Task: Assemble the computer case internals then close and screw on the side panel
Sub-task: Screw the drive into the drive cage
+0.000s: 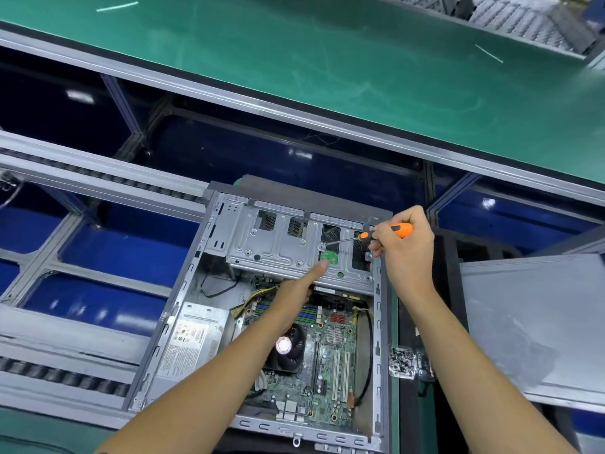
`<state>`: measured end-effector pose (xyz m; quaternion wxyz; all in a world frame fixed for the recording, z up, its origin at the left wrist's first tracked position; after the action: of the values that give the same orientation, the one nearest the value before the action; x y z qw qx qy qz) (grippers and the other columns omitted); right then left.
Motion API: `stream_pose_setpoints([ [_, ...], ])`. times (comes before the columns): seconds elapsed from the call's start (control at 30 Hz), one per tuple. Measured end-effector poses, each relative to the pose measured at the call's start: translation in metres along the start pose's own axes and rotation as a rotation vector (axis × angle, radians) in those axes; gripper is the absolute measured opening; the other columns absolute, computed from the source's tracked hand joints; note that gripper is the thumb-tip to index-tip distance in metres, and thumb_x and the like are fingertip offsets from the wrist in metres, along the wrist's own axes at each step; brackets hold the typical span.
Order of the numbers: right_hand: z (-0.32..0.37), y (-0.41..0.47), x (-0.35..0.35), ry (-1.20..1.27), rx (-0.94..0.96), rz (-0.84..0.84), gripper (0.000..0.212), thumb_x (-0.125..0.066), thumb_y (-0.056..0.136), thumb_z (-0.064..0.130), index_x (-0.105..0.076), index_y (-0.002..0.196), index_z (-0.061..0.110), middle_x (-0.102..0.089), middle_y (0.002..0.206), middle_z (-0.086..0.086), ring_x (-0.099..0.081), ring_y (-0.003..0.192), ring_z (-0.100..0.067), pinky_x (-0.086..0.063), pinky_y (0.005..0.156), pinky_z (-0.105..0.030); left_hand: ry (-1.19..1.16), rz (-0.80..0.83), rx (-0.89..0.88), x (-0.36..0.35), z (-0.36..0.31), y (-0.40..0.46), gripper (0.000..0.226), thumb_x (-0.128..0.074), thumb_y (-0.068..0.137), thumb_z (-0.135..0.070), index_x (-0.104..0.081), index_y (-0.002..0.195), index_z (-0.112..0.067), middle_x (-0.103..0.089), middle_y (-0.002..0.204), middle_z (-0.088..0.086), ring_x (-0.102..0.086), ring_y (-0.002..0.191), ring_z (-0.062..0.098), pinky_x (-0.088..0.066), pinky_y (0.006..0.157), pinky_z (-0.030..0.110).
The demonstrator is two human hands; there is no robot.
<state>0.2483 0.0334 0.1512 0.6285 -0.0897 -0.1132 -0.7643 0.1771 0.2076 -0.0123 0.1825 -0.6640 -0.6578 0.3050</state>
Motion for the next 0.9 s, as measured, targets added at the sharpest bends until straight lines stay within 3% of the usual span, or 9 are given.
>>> stream_pose_setpoints([
  [0.1,0.000,0.002,-0.002,-0.029,0.018,0.005,0.021,-0.063,0.087,0.001,-0.047,0.085,0.015,-0.066,0.075,-0.012,-0.066,0.060,-0.026,-0.052,0.052,-0.033,-0.082,0.028,-0.029,-0.001,0.003,0.009,0.072,-0.072,0.041,-0.089,-0.072,0.100,-0.049,-0.060,0.114,-0.008,-0.055,0.085,0.008,-0.046,0.092,0.031],
  [0.23,-0.002,0.004,-0.003,-0.047,0.007,0.000,0.017,-0.062,0.088,0.000,-0.047,0.090,0.008,-0.066,0.081,-0.017,-0.066,0.061,-0.028,-0.055,0.052,-0.038,-0.235,0.060,-0.034,-0.001,0.007,0.014,0.056,-0.078,0.051,-0.055,-0.074,0.093,-0.019,-0.047,0.072,-0.006,-0.042,0.058,0.006,-0.040,0.065,0.020],
  [0.37,0.000,0.004,-0.003,-0.053,0.004,0.004,0.017,-0.062,0.089,0.000,-0.047,0.091,0.006,-0.066,0.083,-0.019,-0.066,0.063,-0.031,-0.055,0.054,-0.041,-0.134,0.175,-0.020,-0.004,0.013,0.012,0.033,-0.092,0.058,-0.040,-0.080,0.072,-0.012,-0.075,0.085,-0.010,-0.056,0.079,0.008,-0.042,0.089,0.026],
  [0.5,0.002,0.004,-0.002,-0.065,0.002,0.009,0.016,-0.062,0.088,0.002,-0.047,0.091,0.007,-0.066,0.084,-0.019,-0.067,0.065,-0.034,-0.056,0.055,-0.043,-0.067,0.193,0.015,-0.003,0.015,0.010,0.027,-0.090,0.070,-0.023,-0.068,0.063,-0.010,-0.077,0.107,0.009,-0.066,0.114,0.017,-0.035,0.108,0.030],
  [0.57,0.004,0.003,-0.002,-0.064,0.007,0.016,0.016,-0.062,0.086,0.006,-0.047,0.089,0.009,-0.066,0.083,-0.020,-0.066,0.064,-0.034,-0.056,0.054,-0.042,-0.087,0.224,0.016,-0.005,0.015,0.010,0.028,-0.087,0.075,-0.017,-0.069,0.057,-0.004,-0.075,0.104,0.013,-0.067,0.115,0.023,-0.036,0.106,0.028],
  [0.67,0.007,0.001,-0.002,-0.065,0.022,0.034,0.016,-0.061,0.084,0.008,-0.046,0.085,0.014,-0.065,0.083,-0.019,-0.065,0.060,-0.030,-0.053,0.052,-0.035,-0.117,0.291,0.015,-0.009,0.013,0.007,0.031,-0.079,0.084,-0.009,-0.076,0.054,-0.016,-0.065,0.103,0.000,-0.064,0.106,0.006,-0.039,0.093,0.023],
  [0.73,0.007,0.000,-0.003,-0.065,0.028,0.050,0.016,-0.061,0.083,0.007,-0.047,0.084,0.014,-0.065,0.080,-0.016,-0.064,0.057,-0.027,-0.051,0.051,-0.032,-0.126,0.278,-0.001,-0.008,0.011,0.007,0.030,-0.082,0.080,-0.012,-0.074,0.052,-0.018,-0.075,0.106,0.012,-0.068,0.096,0.013,-0.041,0.091,0.024],
  [0.8,0.006,-0.001,-0.005,-0.070,0.027,0.067,0.016,-0.060,0.082,0.006,-0.047,0.083,0.014,-0.066,0.080,-0.015,-0.064,0.056,-0.026,-0.051,0.051,-0.036,-0.166,0.264,0.000,-0.008,0.010,0.005,0.013,-0.087,0.070,-0.018,-0.076,0.063,-0.013,-0.074,0.102,0.014,-0.051,0.099,0.022,-0.040,0.085,0.025],
  [0.9,0.004,-0.003,-0.007,-0.086,0.011,0.088,0.016,-0.062,0.081,0.005,-0.048,0.083,0.013,-0.064,0.083,-0.017,-0.064,0.059,-0.031,-0.053,0.054,-0.041,-0.198,0.272,-0.026,-0.008,0.009,0.006,0.025,-0.089,0.063,-0.023,-0.076,0.077,-0.007,-0.070,0.096,0.012,-0.046,0.092,0.022,-0.042,0.075,0.022],
])
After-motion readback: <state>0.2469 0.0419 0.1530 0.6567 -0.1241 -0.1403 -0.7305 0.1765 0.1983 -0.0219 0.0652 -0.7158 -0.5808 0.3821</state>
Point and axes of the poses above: each hand's wrist, its own y-axis towards the middle knuckle, its own x-axis out of the back of the hand, z = x × y, the point moved 7 cm from there along y, towards the middle knuckle
